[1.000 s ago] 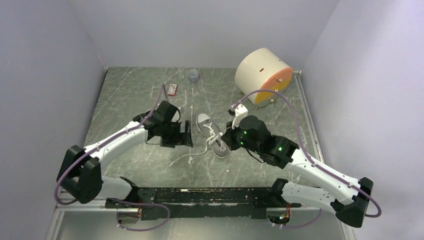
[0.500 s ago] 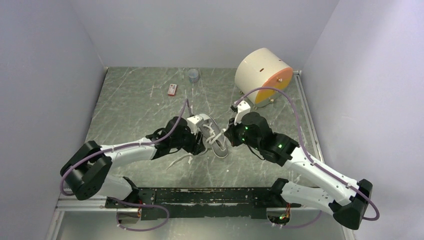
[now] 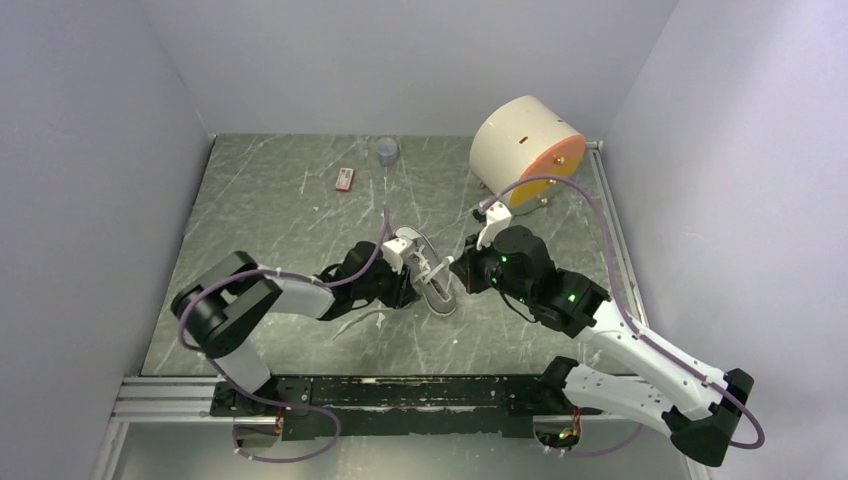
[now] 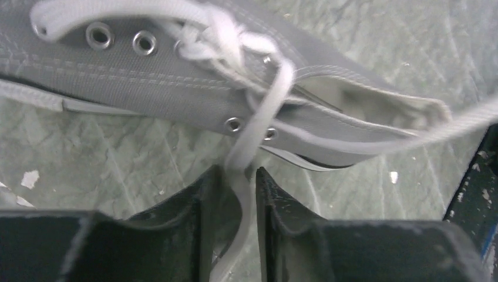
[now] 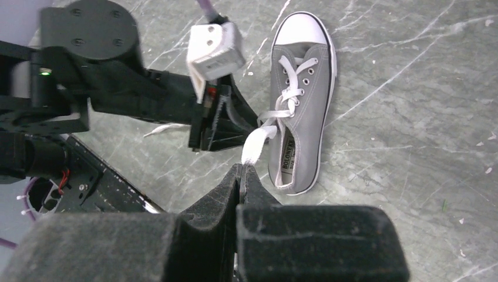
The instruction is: Tie the shoes
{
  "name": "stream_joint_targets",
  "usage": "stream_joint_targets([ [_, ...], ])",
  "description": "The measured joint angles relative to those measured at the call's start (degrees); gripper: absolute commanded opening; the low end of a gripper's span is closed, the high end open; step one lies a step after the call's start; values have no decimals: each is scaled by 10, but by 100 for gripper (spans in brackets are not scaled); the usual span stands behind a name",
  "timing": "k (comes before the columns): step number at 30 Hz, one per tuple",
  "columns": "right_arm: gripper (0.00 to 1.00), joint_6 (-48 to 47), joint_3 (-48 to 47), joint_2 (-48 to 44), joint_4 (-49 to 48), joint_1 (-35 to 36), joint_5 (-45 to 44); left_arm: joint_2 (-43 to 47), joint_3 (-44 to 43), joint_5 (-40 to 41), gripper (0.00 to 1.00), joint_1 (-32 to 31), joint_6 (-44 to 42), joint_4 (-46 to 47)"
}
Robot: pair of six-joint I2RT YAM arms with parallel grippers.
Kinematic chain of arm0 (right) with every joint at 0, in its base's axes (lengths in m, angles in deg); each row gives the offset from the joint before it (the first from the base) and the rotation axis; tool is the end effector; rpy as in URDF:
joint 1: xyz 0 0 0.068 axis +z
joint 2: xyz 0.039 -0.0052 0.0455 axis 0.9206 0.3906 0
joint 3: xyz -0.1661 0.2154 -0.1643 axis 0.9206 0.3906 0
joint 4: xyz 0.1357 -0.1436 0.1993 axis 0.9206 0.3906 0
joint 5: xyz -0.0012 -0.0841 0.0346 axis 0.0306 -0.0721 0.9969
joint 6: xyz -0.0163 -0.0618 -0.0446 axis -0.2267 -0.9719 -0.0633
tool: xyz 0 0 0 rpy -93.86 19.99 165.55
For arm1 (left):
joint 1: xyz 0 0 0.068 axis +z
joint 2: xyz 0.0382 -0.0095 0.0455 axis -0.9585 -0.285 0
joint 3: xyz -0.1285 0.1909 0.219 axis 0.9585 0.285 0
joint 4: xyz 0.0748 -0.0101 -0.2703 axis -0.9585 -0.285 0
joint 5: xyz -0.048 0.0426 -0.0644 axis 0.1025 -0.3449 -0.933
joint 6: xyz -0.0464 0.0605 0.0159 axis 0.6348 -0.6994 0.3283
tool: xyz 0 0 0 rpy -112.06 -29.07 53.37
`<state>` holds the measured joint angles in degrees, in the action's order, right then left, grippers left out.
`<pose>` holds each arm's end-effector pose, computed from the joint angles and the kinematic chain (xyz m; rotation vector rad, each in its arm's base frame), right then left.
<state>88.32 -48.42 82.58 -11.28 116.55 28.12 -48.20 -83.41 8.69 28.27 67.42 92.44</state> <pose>0.1449 0.1558 0.3498 -0.4321 2.0573 0.6191 0.2245 -0.2509 0.1485 0.7022 2.1254 -0.9108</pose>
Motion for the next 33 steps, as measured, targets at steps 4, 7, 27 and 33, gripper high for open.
stream_joint_targets([
  [4,0,2,0,0,2,0,13,-29,-4,12,18,0,-2,14],
  [7,0,0,0,0,1,0,31,-15,-4,18,14,0,-12,7],
  [27,0,-13,-39,155,-4,-227,397,64,-99,-90,5,26,-126,-105],
  [33,0,-25,-86,222,15,-273,418,38,-107,-149,5,49,-120,-98],
])
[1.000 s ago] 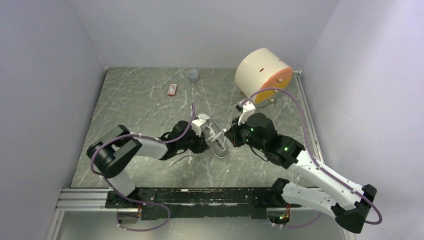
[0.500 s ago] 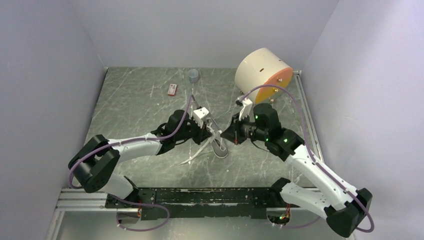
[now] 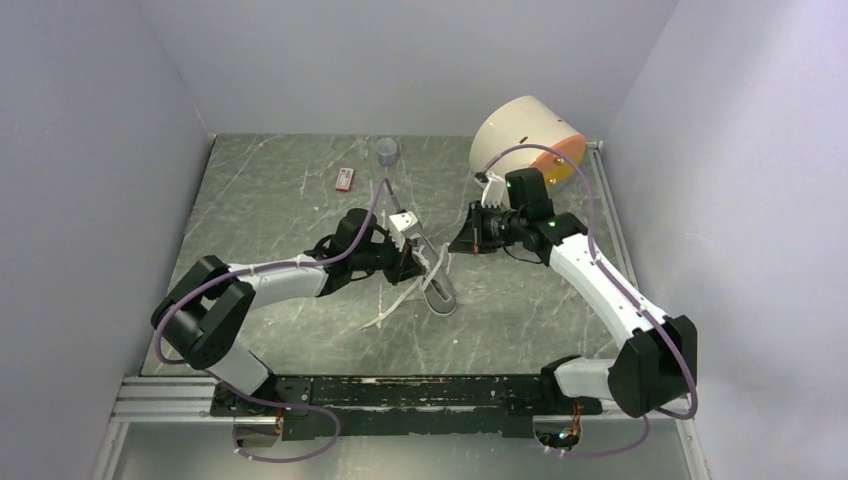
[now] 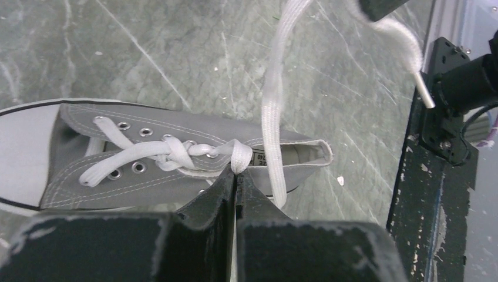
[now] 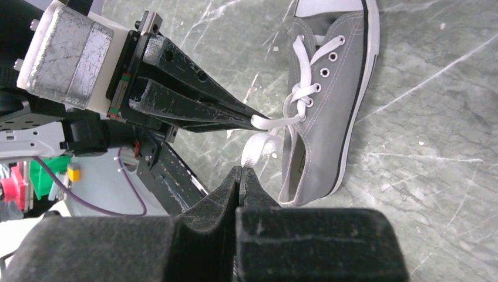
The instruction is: Tie the shoes
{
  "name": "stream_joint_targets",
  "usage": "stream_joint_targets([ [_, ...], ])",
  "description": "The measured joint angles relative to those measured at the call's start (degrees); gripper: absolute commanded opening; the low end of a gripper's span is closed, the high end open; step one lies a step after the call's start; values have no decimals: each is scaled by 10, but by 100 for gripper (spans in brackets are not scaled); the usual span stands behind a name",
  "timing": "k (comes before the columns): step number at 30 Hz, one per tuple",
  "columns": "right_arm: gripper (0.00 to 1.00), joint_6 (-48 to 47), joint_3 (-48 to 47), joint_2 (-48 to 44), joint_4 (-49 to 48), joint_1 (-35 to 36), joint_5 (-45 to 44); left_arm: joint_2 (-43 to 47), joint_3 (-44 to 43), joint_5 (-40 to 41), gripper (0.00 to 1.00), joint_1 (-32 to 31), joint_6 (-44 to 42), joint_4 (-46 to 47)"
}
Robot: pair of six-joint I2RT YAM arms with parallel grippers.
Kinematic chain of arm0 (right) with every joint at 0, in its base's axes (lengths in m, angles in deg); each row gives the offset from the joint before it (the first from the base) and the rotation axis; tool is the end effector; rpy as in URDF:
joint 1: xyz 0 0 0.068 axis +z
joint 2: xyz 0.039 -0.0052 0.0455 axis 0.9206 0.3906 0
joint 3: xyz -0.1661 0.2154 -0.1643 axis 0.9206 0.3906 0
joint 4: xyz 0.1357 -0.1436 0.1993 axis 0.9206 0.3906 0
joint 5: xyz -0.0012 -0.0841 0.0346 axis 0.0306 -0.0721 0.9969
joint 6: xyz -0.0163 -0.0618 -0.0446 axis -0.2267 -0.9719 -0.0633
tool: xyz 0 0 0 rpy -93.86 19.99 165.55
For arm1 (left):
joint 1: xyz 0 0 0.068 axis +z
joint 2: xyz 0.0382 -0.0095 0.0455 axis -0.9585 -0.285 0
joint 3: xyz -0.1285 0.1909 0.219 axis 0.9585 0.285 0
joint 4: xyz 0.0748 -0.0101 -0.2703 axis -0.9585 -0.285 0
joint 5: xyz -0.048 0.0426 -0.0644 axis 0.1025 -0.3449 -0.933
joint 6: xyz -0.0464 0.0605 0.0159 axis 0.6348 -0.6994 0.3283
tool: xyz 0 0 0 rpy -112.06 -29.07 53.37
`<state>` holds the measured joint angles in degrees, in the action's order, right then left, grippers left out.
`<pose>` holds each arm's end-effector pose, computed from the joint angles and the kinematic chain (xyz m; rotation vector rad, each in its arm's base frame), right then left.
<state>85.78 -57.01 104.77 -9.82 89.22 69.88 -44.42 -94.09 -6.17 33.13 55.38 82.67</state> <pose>0.2598 0.1461 0.3195 -0.3935 2.3485 1.0347 0.2530 -0.2585 0.2135 0.9648 1.8926 -1.0253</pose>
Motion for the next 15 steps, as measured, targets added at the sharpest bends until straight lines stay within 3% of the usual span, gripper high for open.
stream_joint_targets([
  [9,0,-25,-16,25,9,-12,50,-19,-2,-49,15,2,35,30],
  [15,0,-29,-19,31,-2,-12,69,-20,-1,-67,14,6,61,49],
])
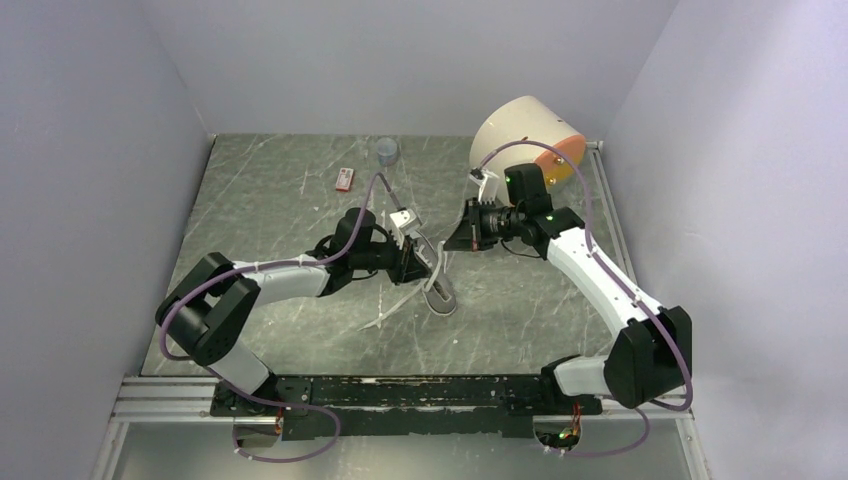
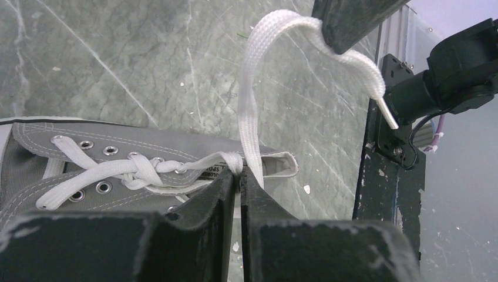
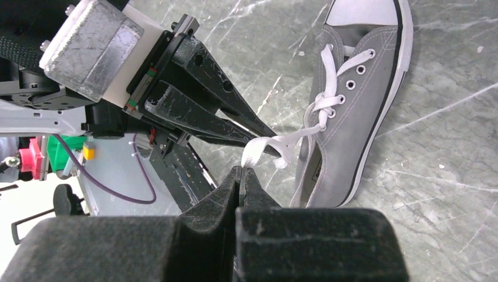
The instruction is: Tie the shoes
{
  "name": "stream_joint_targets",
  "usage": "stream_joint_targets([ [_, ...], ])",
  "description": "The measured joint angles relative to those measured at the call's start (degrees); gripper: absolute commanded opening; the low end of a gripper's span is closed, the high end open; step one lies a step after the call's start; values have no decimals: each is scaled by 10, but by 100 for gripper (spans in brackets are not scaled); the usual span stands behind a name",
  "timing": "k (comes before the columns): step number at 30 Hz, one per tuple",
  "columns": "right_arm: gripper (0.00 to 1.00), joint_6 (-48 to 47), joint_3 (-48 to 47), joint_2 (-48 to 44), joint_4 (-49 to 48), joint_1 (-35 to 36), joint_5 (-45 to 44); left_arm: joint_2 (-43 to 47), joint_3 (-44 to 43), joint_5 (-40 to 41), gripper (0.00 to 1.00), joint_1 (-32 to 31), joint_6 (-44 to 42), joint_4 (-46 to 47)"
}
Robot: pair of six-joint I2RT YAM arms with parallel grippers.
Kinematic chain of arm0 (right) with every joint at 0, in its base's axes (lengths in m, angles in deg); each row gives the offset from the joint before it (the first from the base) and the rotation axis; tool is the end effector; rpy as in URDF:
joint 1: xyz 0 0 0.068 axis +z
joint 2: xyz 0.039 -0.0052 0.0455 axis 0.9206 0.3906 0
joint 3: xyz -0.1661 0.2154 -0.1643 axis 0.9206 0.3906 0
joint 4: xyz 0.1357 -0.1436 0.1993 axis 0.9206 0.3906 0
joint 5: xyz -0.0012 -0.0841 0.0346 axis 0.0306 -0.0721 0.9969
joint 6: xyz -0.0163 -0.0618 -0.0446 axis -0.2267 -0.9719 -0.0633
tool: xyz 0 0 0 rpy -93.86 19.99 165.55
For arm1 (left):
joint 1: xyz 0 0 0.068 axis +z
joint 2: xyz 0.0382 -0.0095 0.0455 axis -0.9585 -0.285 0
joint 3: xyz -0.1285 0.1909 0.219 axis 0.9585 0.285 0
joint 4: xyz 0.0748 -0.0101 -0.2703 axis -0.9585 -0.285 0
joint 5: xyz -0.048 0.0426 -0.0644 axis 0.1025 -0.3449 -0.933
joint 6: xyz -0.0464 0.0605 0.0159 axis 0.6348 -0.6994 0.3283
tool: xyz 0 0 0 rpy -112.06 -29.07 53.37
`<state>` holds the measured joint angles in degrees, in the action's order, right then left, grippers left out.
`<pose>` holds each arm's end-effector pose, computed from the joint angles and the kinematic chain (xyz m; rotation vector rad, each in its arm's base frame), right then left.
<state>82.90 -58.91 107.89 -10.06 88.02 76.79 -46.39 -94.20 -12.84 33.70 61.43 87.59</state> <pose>0.2708 0.1506 0.3200 -0.4851 2.3219 1.1426 0.2550 -0.2639 0.2143 0.9384 1.8771 -1.1982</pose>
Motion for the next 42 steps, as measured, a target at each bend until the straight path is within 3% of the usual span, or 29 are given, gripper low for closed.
stream_joint_targets([
  [8,0,2,-1,12,-24,0,20,0,13,-16,18,14,38,40],
  [18,0,17,-2,12,-51,0,28,-9,23,-35,36,21,75,72],
  [36,0,39,14,12,-67,-1,-14,-16,44,-57,39,24,104,102],
  [42,0,59,15,12,-98,1,14,-18,45,-57,40,24,103,103],
])
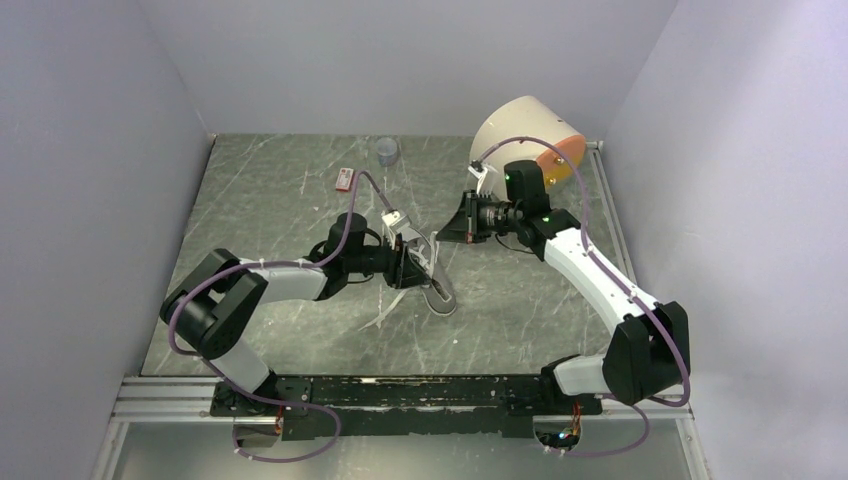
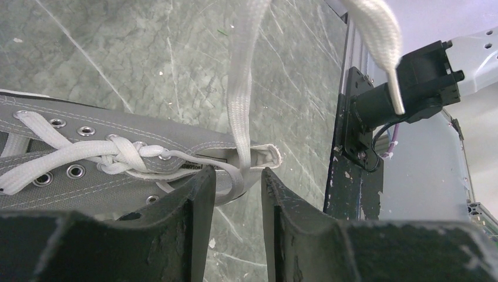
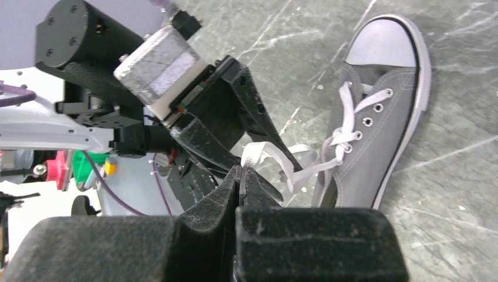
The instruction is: Tie the shoes
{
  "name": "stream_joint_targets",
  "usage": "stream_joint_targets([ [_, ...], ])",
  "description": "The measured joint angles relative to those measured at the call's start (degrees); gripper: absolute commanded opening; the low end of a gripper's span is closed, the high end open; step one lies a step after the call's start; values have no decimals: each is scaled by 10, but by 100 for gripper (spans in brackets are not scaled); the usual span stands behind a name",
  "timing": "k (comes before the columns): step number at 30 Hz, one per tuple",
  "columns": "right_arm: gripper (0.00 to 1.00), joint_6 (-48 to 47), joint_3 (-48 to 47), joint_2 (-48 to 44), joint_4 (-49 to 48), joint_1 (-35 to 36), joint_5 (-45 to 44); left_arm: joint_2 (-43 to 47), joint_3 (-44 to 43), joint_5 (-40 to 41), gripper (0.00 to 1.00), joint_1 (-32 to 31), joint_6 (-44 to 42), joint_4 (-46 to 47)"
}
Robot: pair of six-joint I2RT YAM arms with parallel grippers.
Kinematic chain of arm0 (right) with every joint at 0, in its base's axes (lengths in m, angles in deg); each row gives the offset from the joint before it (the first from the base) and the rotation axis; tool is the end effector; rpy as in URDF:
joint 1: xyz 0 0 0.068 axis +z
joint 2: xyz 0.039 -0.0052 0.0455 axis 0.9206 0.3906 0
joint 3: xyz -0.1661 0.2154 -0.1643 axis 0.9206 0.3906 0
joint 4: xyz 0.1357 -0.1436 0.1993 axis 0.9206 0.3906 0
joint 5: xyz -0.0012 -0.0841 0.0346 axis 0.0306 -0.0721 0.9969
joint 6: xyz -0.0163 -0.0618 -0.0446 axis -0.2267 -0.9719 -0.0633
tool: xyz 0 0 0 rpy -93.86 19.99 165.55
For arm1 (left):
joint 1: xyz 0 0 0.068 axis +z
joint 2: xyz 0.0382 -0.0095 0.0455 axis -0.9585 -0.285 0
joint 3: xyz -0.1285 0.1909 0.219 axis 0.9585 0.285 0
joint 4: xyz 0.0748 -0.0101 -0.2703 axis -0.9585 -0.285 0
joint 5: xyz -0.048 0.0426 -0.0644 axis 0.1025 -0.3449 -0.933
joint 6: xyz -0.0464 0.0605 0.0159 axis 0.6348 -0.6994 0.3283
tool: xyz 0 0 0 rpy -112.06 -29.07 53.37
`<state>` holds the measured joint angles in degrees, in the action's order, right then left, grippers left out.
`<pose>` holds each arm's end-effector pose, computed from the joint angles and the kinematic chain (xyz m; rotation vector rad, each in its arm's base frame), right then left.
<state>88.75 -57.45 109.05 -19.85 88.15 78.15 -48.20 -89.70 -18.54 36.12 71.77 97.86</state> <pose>0.2836 0.1575 0.3216 -0.4306 2.2366 1.2132 0.2551 -0.2511 0.2001 0.8181 1.9052 -1.3750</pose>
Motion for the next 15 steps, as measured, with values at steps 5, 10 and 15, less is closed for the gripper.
stream_joint_targets([
  [5,0,21,5,0,-30,7,29,-9,0,0,40,0,0,2],
  [10,0,43,14,0,-59,16,50,-13,0,2,39,0,2,4],
  [15,0,53,14,5,-71,18,55,-19,-6,6,14,0,1,4],
])
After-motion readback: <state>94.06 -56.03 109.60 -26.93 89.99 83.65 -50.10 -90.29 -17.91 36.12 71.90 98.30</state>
